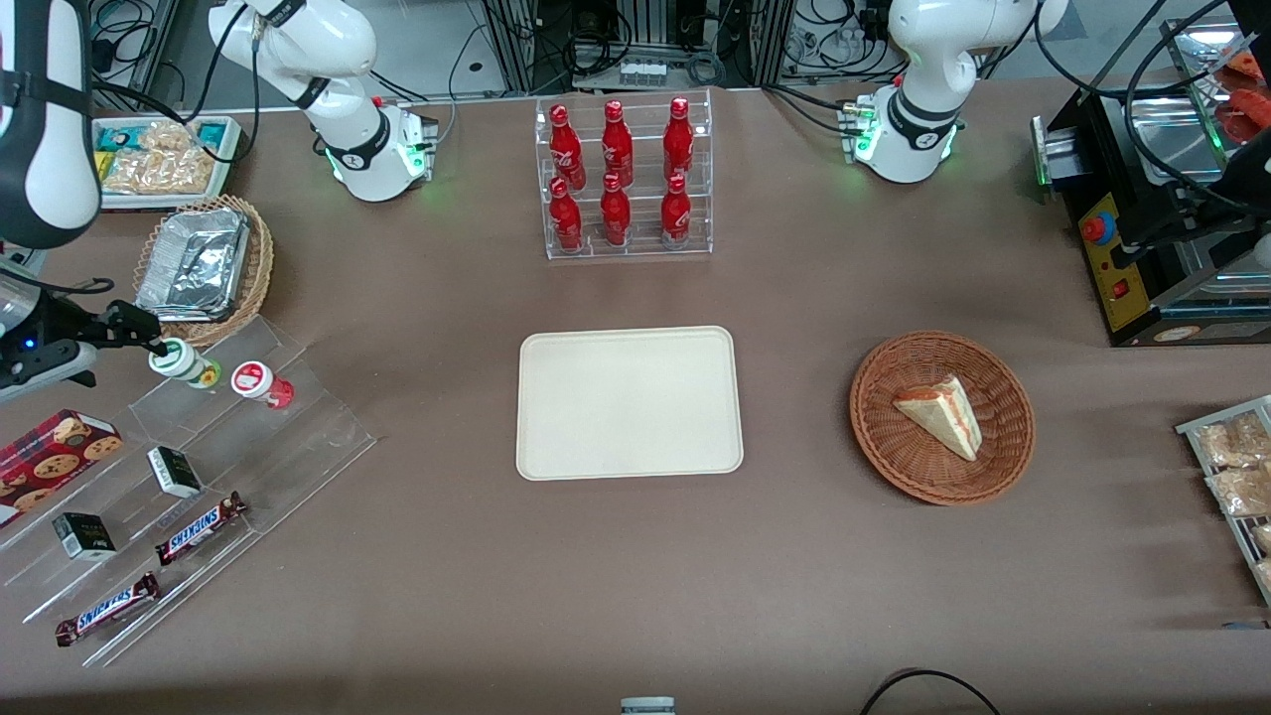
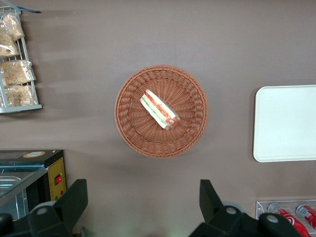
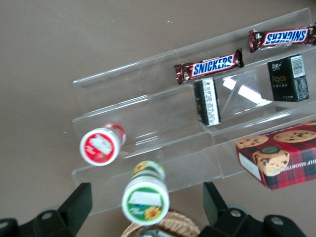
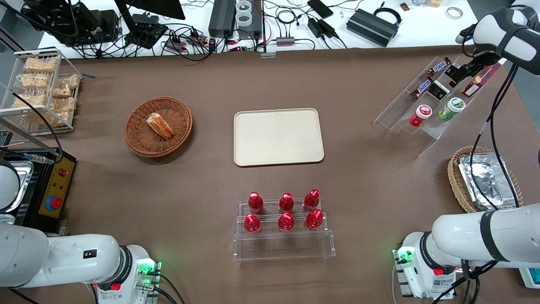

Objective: Place green gum on tray
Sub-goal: 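Move the right gripper down toward the green-labelled gum tub on the rack, then close the right gripper on the green gum tub and lift it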

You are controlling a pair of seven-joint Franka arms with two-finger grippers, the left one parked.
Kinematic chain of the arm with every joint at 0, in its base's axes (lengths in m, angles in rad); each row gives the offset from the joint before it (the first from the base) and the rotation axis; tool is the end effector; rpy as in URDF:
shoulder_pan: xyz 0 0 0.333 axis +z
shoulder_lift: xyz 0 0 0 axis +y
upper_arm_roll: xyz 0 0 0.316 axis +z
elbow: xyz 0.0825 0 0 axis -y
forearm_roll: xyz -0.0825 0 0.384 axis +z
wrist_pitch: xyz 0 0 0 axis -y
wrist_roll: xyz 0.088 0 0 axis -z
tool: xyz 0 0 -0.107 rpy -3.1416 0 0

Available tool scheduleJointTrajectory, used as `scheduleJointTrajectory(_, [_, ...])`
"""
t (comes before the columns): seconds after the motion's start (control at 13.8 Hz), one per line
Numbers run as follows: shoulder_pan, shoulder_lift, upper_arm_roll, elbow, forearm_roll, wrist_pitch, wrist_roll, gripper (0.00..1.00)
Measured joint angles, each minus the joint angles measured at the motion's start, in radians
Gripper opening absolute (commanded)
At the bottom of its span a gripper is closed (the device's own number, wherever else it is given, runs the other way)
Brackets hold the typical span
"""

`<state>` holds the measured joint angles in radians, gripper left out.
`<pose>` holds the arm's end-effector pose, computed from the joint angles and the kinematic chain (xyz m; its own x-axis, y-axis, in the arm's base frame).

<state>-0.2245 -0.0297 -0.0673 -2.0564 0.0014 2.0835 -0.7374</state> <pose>0.5249 -0.1578 0.4545 0.9014 0.4307 0.0442 0.4294 -0.9024 0.0357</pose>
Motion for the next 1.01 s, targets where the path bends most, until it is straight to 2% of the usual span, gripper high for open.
scheduleJointTrajectory(0.14, [-0.009,0.0,0.0,-0.051,0.0,0.061,-0.039,1.0])
scheduleJointTrajectory(0.65, [-0.029,-0.006,0.0,-0.153,0.0,0.135,-0.077,1.0])
scheduleJointTrajectory(1.01, [-0.029,-0.011,0.0,-0.183,0.0,0.148,-0.084,1.0])
